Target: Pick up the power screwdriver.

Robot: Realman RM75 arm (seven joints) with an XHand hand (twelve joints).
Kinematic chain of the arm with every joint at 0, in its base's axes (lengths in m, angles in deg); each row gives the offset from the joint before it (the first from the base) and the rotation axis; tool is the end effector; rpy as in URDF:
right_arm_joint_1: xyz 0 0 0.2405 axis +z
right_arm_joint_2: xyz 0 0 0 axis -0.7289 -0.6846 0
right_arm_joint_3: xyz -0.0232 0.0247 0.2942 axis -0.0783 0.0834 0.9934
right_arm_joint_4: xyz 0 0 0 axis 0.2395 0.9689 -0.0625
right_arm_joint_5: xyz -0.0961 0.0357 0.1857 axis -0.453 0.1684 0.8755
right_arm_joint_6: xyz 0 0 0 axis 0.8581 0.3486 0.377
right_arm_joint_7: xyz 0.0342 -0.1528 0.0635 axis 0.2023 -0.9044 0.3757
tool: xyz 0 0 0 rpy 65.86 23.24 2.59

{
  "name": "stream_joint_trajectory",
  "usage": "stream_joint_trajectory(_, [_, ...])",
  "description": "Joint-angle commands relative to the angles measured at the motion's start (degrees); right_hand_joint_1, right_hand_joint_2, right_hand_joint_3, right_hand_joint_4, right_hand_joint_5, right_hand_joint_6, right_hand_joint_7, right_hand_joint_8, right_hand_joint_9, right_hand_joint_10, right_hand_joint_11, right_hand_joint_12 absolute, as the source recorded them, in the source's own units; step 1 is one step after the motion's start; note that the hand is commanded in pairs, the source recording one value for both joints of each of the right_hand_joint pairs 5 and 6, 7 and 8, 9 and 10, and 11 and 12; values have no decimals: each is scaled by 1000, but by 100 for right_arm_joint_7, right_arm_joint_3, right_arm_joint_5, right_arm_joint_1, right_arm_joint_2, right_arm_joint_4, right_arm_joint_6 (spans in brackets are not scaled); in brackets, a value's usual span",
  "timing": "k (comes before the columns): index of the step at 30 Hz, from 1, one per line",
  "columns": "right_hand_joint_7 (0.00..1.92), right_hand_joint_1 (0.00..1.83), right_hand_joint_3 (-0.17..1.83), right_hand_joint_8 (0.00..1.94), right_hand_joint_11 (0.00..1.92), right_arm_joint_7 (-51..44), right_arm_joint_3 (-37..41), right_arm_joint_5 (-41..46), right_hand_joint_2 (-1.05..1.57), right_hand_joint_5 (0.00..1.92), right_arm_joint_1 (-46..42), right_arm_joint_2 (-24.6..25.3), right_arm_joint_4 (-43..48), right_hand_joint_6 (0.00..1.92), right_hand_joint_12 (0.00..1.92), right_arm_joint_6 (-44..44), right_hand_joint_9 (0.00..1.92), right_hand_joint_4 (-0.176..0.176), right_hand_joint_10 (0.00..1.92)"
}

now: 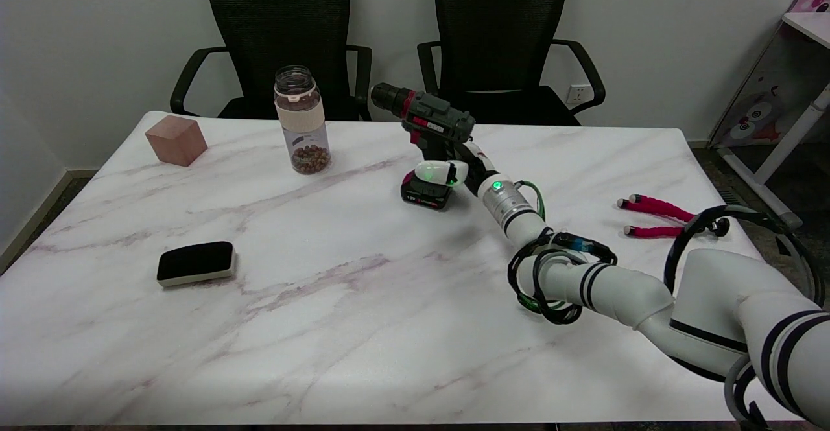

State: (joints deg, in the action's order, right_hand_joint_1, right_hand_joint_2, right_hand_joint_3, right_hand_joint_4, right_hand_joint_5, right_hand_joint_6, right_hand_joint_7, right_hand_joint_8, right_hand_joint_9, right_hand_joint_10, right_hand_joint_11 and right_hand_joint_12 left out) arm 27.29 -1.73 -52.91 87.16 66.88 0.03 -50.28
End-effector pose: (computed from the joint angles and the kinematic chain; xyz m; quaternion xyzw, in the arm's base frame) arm -0.3560 -0.5197 0.3179 0.5312 -0.4481 0.4305 0.5759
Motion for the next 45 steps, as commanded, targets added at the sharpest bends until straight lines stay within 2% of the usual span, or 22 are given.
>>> stream_joint_trajectory(1, [144,855,665,144,18,1018,-4,112,-554,144,57,125,134,144,18,-21,166,176,166])
stream_joint_trajectory(23, [172,890,684,172,38,1251,-41,68,-560,172,56,116,-49,172,38,198,203,176,203])
stream_joint_trajectory(34, [195,917,607,195,216,1251,-41,68,-456,195,68,92,-42,195,216,163,265,176,265])
stream_joint_trajectory(38, [219,923,709,219,224,1251,-41,68,-452,219,68,73,-40,219,224,146,274,176,274])
stream_joint_trajectory(45, [294,963,745,294,212,1251,-41,68,-383,294,77,46,-22,294,212,146,309,176,309])
